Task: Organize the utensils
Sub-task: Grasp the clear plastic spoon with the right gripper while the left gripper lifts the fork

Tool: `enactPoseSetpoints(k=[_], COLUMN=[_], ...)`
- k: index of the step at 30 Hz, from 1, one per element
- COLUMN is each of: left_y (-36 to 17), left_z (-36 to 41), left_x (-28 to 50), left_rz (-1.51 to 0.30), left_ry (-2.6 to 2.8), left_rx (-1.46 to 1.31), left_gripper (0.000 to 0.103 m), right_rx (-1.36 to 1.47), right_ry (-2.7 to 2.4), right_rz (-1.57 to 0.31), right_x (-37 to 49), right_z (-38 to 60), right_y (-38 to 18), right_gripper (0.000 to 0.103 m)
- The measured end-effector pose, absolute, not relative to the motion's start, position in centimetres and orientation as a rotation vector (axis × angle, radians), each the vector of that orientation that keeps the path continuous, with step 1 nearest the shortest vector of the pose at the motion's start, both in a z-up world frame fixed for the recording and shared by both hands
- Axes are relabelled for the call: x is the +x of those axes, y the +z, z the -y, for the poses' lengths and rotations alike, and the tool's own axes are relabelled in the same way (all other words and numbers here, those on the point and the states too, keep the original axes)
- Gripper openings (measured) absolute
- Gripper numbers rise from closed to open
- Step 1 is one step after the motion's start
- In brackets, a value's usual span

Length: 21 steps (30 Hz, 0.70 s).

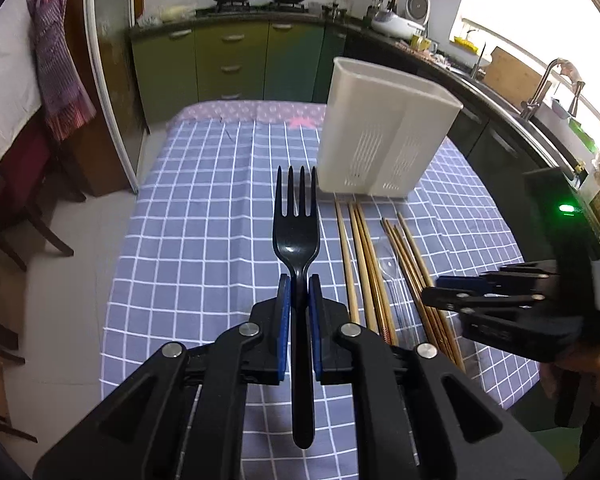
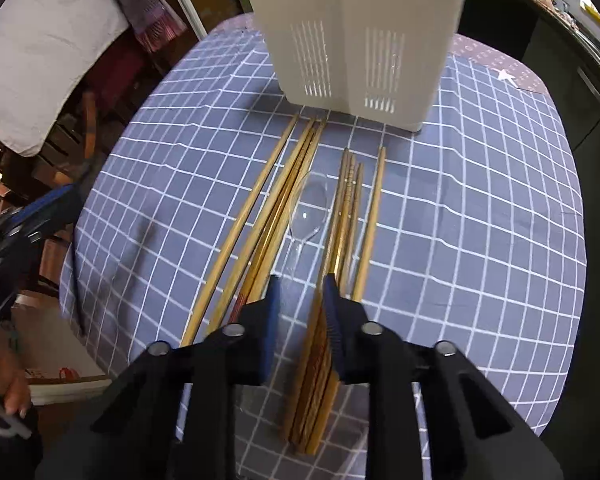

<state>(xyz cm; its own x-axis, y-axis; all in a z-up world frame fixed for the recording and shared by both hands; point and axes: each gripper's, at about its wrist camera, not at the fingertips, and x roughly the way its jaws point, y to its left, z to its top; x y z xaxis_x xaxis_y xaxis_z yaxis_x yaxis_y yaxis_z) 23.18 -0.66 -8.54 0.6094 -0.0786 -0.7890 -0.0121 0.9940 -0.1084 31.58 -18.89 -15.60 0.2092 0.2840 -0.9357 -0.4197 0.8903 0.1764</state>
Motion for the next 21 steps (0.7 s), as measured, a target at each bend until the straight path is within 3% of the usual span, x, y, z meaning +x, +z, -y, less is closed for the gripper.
enactPoseSetpoints(k=[2,21], left_y=[-8.3,-7.9], left_z=[0.7,0.1], left_x=[22.9,21.7], left_rz=[-0.900,-0.873], left_ry=[-0.036,-0.053], left_rx=[-0.096,-0.074], left_gripper=[0.009,0.009], right_rx=[-0.133,-0.134], right_ry=[0.477,0.425], right_rz=[-1.283,-1.367], right_x=[31.9,34.2], right_z=[18.0,15.7], right_y=[-16.1,-19.0], right_gripper=[0.010,0.013])
